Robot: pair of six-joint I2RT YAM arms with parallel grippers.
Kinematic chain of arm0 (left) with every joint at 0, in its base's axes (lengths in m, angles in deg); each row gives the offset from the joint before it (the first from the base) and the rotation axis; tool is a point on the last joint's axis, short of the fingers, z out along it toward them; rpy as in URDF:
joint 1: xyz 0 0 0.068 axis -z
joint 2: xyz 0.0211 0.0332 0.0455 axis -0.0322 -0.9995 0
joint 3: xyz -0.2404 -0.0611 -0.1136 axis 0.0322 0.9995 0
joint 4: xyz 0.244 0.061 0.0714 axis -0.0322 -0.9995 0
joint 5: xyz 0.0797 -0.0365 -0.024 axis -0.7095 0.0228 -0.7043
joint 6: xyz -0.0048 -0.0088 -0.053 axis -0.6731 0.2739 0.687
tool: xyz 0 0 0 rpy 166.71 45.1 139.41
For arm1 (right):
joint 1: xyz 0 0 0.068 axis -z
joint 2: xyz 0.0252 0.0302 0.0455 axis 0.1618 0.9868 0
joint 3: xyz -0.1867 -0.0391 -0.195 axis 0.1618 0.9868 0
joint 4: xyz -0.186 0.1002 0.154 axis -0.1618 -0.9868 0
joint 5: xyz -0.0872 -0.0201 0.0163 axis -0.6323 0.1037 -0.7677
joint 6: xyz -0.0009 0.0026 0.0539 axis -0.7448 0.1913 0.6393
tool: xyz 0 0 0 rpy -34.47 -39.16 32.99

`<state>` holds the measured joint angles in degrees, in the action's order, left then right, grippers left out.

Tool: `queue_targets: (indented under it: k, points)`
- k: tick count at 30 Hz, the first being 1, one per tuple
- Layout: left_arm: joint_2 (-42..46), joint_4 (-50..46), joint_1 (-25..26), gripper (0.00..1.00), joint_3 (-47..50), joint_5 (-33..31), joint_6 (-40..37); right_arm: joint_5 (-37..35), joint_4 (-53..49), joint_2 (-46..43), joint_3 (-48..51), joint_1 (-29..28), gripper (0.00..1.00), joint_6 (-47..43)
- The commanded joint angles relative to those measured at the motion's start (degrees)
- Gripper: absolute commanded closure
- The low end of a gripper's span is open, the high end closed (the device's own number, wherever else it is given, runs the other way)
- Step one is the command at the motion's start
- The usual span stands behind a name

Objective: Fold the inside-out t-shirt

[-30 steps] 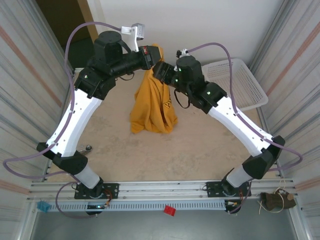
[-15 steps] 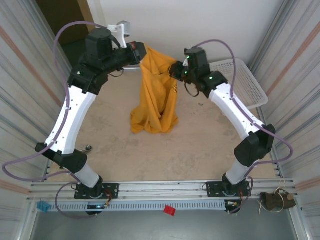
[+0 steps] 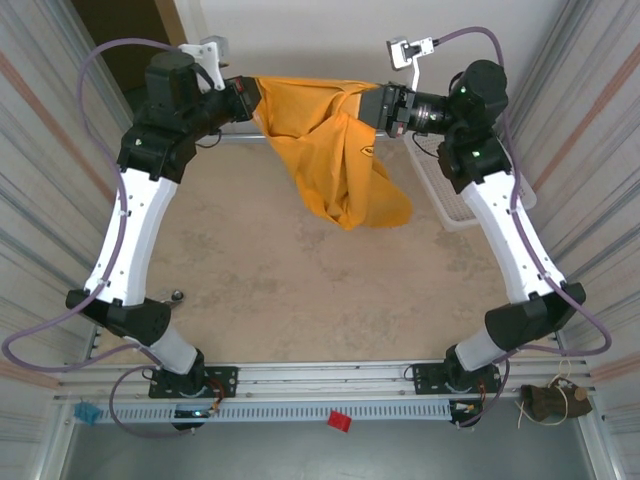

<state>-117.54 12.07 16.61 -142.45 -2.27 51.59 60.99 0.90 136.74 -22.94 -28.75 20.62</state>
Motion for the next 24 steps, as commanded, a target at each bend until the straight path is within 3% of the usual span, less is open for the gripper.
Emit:
queue_targets:
  k: [1,4,8,10,12,13,15,16,18,19,22,24]
  points:
    - [1.0,0.0,-1.2,1.0,0.7,-4.0,-1.6,2.5,12.1,2.6,-0.7,2.8,1.0,9.3]
    - [3.0,0.7,-1.2,1.0,-3.1,-4.9,-1.2,-3.0,10.5,4.8,-5.9,7.1,1.0,14.0]
    - [7.0,9.5,-0.6,1.0,-7.7,-4.2,2.7,-9.5,11.5,5.1,-13.9,10.4,1.0,20.0]
    - [8.2,13.2,0.4,1.0,-9.7,-4.6,2.3,-13.7,5.1,3.0,-17.3,10.1,1.0,12.3]
    - [7.1,12.7,1.2,1.0,-11.3,-8.1,-0.1,-22.1,-13.8,3.4,-22.2,8.3,1.0,-1.6]
    - [5.2,9.3,1.1,1.0,-15.0,-8.7,-0.4,-20.5,-18.6,6.3,-27.9,8.6,1.0,-2.3]
    - [4.1,8.1,5.0,1.0,-19.9,-7.6,-5.9,-12.3,-10.6,7.7,-32.8,7.7,1.0,5.2]
    - [5.6,11.4,10.1,1.0,-18.5,-11.3,-12.0,-14.0,-10.7,4.6,-31.1,5.5,1.0,1.5]
    - [9.4,20.5,17.4,1.0,-12.0,-16.1,-20.3,-27.4,-24.1,-1.5,-29.5,0.9,1.0,-16.4]
    - [10.4,22.5,17.8,1.0,-10.3,-16.5,-20.3,-31.2,-25.8,-3.0,-28.0,0.5,1.0,-19.7]
    - [8.4,18.8,11.9,1.0,-10.6,-17.6,-13.2,-28.7,-23.5,0.9,-23.7,8.8,1.0,-8.7]
    - [3.2,11.5,3.6,1.0,-13.4,-14.8,-4.4,-28.7,-30.8,8.5,-26.2,10.7,1.0,-6.2]
